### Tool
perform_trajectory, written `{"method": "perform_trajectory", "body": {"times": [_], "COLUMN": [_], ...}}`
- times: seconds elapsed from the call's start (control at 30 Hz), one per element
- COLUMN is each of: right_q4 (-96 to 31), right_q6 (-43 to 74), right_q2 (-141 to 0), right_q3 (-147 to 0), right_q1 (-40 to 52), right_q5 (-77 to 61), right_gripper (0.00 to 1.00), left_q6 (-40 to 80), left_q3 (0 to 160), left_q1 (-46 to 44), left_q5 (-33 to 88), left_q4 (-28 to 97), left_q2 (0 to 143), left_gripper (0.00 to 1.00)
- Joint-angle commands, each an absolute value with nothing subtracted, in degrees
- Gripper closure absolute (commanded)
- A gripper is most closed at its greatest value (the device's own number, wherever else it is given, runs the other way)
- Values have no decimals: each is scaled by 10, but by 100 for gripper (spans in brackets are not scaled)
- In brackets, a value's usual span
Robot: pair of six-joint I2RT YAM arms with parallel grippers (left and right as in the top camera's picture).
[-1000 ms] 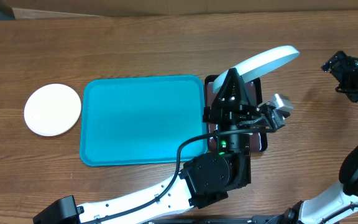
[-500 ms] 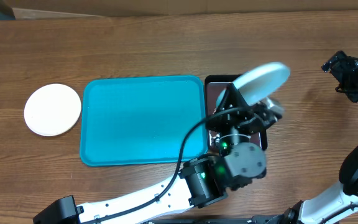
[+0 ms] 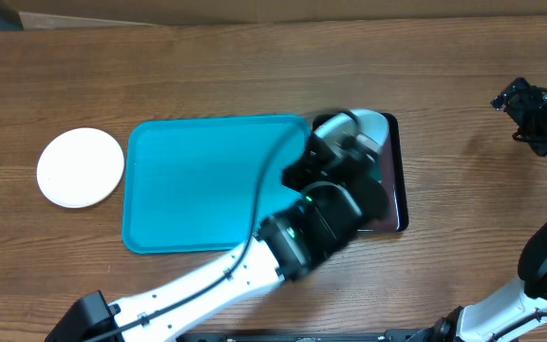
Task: Clean dirty plates on tray and stack at the side
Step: 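Carry the white plate left and lower it onto the plate stack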
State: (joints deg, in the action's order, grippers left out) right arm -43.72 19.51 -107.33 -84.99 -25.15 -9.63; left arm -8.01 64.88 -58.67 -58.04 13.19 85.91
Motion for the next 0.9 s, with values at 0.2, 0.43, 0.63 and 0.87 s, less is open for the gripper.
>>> {"method": "perform_trajectory", "body": {"times": [0.2,0.43,0.63,0.87], "right_q4": [-436,-436,-436,-436], "right_q6": [197,197,197,197], "right_q2": [-1068,-1068,-1068,-1068], "right_q3": [-859,-859,-859,-859], "right_q1": [-252,-252,-252,-252], "right_q5": [-95,-95,-95,-95], "right_gripper": [0,0,0,0], "left_q6": [235,318,318,317], "left_q3": [654,654,654,654], "left_q1": [-315,7,266,472], "left_q5": [-193,65,172,176], "left_q4": [234,329,385,414], "left_q2": [854,858,861,861], "left_gripper": [96,96,96,96]}}
